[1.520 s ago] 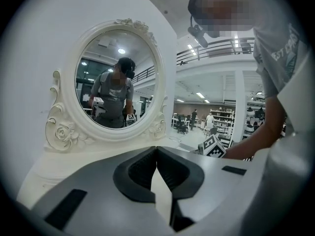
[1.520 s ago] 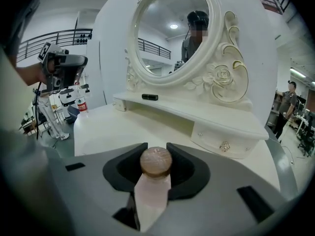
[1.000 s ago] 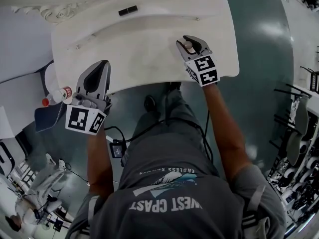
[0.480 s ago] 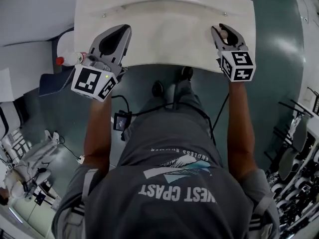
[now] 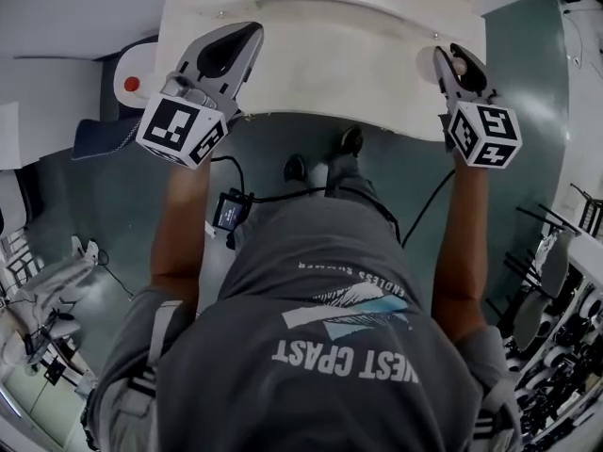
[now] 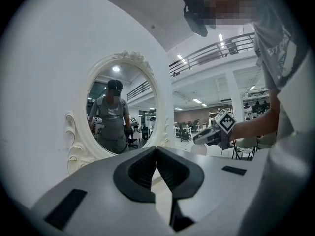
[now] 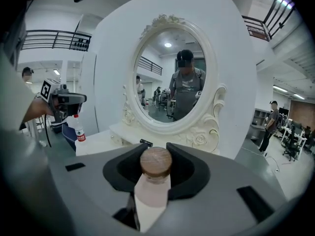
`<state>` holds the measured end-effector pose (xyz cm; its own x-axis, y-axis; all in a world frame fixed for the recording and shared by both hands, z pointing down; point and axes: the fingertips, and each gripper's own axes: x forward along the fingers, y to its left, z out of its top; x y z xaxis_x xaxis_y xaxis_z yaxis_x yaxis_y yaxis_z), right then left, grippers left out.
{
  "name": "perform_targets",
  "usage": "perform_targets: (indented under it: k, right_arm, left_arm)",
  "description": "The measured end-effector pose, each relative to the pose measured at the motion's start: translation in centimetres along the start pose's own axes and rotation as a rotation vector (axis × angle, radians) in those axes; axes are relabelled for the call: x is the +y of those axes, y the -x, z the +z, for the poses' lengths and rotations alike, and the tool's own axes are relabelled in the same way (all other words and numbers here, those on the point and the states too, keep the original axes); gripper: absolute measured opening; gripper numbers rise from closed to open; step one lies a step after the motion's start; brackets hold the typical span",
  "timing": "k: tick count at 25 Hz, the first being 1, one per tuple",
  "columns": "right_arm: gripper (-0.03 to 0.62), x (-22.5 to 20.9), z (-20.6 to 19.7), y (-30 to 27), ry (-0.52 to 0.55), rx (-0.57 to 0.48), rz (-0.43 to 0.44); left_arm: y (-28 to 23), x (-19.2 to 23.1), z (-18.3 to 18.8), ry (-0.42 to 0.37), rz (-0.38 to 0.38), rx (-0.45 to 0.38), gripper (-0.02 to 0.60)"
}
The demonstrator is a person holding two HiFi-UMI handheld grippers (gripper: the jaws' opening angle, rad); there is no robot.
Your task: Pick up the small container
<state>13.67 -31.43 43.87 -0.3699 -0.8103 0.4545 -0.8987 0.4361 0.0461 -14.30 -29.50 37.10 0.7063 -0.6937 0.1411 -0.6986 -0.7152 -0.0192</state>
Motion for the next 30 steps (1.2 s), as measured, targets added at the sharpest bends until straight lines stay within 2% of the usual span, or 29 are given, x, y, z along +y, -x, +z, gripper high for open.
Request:
perform_targets:
  k: [13, 30]
  right_arm:
    - [0.137, 1.6, 6.6, 6.7, 0.032, -0.073, -0.045]
    - [0.137, 2.4, 9.1, 12.9, 0.05, -0.127, -0.099]
  left_arm:
    - [2.2, -0.3, 1.8, -0.01, -0.031, -0.074, 0.017]
    - [2.3, -2.0, 1.4, 0.029, -0.061, -0.085, 0.017]
